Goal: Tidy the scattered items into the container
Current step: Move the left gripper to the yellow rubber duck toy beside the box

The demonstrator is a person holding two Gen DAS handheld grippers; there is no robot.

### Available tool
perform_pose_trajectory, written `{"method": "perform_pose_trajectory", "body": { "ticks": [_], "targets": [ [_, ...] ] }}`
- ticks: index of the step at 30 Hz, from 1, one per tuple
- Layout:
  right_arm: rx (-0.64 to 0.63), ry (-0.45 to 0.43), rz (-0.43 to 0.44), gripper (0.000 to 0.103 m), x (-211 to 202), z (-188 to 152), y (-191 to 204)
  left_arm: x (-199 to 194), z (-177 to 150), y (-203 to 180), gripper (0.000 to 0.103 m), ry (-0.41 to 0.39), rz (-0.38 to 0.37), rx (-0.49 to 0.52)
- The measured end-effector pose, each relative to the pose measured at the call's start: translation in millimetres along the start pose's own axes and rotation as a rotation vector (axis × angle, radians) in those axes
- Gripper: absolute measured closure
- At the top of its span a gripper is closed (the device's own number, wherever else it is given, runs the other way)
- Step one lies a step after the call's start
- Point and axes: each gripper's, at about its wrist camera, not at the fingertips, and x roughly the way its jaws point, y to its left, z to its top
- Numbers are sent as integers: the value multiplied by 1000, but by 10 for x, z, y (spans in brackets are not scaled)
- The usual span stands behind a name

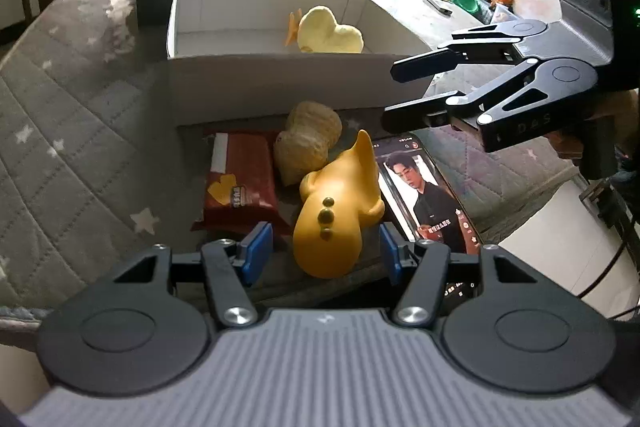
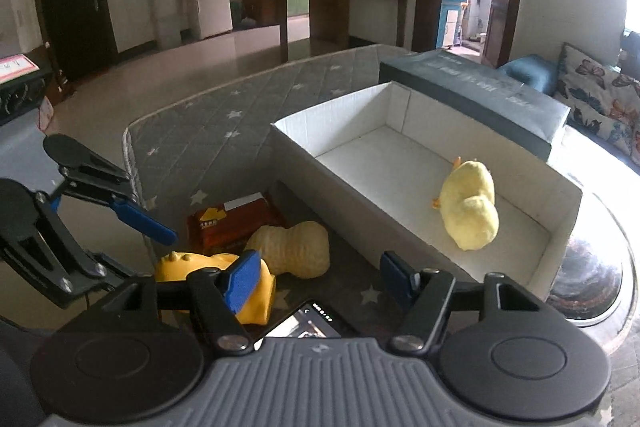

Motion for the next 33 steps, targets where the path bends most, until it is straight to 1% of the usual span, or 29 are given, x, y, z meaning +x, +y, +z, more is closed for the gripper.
{"method": "perform_pose_trajectory", "body": {
  "ticks": [10, 13, 17, 26, 29, 33],
  "targets": [
    [-3, 30, 21, 42, 131, -17, 5, 87, -17, 41, 45, 5, 1, -38],
    [-6, 37, 25, 44, 155, -20, 1, 73, -11, 55, 45, -3, -3, -43],
    [-12, 39, 30, 46, 162, -21, 0, 45, 9, 73, 46, -11, 14, -36],
    [-22, 49, 33, 48, 184, -40, -14, -19, 66, 145, 46, -28, 24, -70],
    [-25, 54, 36, 51, 196, -19, -27, -26, 57, 158, 46, -29, 17, -88],
    [-24, 56, 44, 52, 210, 15, -44, -25, 43, 134, 46, -24, 13, -83]
  ]
}}
